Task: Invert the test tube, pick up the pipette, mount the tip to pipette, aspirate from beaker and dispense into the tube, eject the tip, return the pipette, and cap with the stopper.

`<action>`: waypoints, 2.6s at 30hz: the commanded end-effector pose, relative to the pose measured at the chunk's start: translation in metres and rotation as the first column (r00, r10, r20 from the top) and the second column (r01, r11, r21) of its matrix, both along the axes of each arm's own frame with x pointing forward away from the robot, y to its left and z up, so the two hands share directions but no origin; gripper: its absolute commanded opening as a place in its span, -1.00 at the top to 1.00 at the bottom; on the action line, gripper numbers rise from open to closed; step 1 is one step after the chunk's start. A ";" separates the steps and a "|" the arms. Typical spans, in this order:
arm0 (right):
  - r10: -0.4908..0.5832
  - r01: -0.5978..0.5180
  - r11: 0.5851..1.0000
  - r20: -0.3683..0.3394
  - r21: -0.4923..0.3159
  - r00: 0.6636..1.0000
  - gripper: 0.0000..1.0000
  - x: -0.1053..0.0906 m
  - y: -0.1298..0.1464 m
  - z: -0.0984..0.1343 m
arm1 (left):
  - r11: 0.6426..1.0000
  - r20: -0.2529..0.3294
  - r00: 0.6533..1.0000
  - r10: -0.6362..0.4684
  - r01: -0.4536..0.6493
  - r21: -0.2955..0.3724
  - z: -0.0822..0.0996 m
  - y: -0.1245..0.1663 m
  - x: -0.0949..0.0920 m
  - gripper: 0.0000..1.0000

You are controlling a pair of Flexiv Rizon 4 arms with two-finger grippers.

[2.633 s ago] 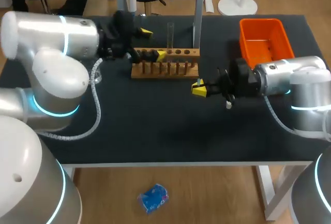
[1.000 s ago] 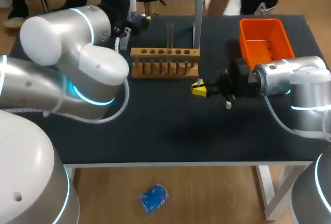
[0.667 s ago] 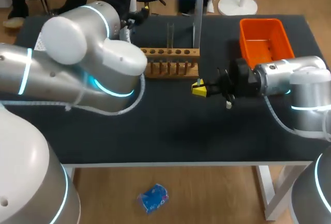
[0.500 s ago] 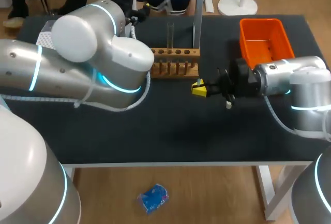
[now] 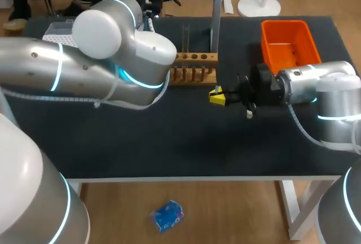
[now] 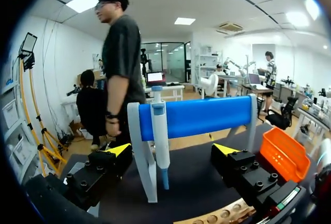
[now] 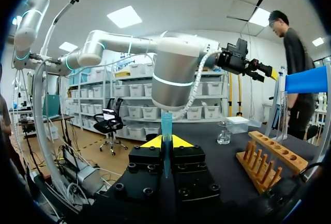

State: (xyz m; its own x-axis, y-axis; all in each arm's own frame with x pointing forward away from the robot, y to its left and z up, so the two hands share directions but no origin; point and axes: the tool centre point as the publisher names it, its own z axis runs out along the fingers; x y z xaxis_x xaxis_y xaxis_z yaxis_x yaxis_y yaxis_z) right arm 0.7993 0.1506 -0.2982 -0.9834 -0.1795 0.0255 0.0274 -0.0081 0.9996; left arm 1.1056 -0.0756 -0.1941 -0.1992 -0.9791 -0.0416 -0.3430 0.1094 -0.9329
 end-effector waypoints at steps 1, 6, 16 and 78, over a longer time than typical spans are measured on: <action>-0.001 0.001 1.000 0.000 -0.002 1.000 1.00 0.000 0.000 0.000 | 1.000 0.002 1.000 0.012 -0.012 -0.003 -0.010 -0.002 0.018 -1.00; -0.001 0.001 1.000 0.000 -0.002 1.000 1.00 0.000 0.000 0.000 | 1.000 0.000 1.000 0.024 -0.024 -0.007 -0.015 0.001 0.033 -1.00; -0.001 0.001 1.000 0.000 -0.002 1.000 1.00 0.000 0.000 0.000 | 0.999 0.012 0.999 0.050 -0.050 0.005 -0.019 0.002 0.054 -1.00; -0.001 0.001 1.000 0.000 -0.002 1.000 1.00 0.000 0.000 0.000 | 0.998 -0.024 0.998 0.062 -0.062 -0.027 -0.036 0.002 0.086 0.22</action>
State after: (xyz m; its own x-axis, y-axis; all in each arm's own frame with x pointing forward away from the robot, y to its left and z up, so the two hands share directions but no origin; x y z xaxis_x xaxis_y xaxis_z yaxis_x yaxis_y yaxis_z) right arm 0.7993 0.1505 -0.2982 -0.9834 -0.1794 0.0255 0.0274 -0.0081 0.9996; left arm 1.1891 -0.0717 -0.2268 -0.1437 -0.9896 -0.0110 -0.3753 0.0648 -0.9246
